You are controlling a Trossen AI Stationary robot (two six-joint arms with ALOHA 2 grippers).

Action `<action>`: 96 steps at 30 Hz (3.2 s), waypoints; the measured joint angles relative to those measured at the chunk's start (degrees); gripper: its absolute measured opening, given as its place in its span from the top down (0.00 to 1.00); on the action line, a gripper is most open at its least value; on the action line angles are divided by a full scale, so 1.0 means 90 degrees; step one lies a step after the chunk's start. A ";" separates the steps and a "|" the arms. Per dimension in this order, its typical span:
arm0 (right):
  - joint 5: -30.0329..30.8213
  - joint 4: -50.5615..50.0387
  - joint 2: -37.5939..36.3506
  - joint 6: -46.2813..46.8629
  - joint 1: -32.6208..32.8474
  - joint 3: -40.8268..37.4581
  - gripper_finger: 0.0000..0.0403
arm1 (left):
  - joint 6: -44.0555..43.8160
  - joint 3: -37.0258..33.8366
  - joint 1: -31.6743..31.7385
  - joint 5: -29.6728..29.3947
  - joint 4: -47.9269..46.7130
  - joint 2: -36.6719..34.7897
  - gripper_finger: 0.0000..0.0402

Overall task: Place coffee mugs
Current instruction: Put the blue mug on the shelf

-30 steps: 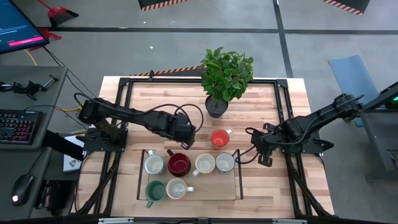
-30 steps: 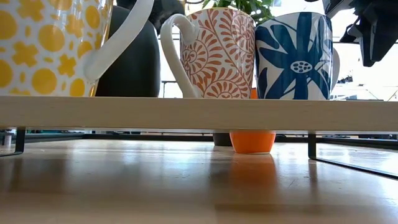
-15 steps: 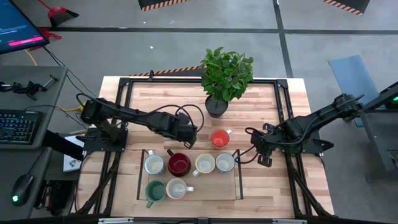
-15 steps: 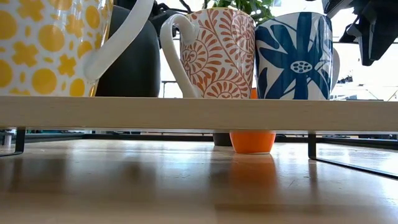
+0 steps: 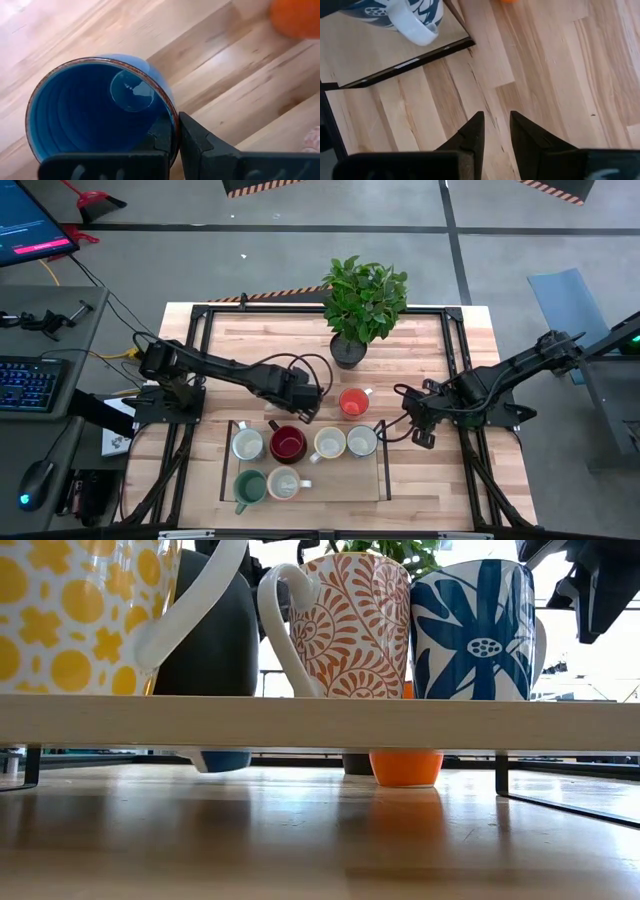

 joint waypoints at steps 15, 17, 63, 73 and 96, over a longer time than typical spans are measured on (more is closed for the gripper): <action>0.0000 0.0064 -0.0002 0.0032 -0.0002 0.0000 0.82 | 0.0010 0.0002 0.0012 -0.0107 0.0176 -0.0051 0.98; 0.0000 0.0064 0.0000 0.0030 -0.0001 0.0000 0.82 | 0.0010 0.0001 0.0012 -0.0095 0.0178 -0.0051 0.98; 0.0034 0.0084 0.0000 0.0095 -0.0002 0.0000 0.82 | 0.0115 0.0002 0.0012 -0.0048 0.0222 -0.0051 0.98; 0.0082 0.0084 -0.0001 0.0146 -0.0002 0.0000 0.82 | 0.0356 0.0005 0.0010 0.0075 0.0465 -0.0051 0.98; 0.0345 0.0081 0.0000 0.0214 -0.0014 0.0000 0.82 | 0.1200 0.0007 0.0012 0.0061 0.0988 -0.0051 0.96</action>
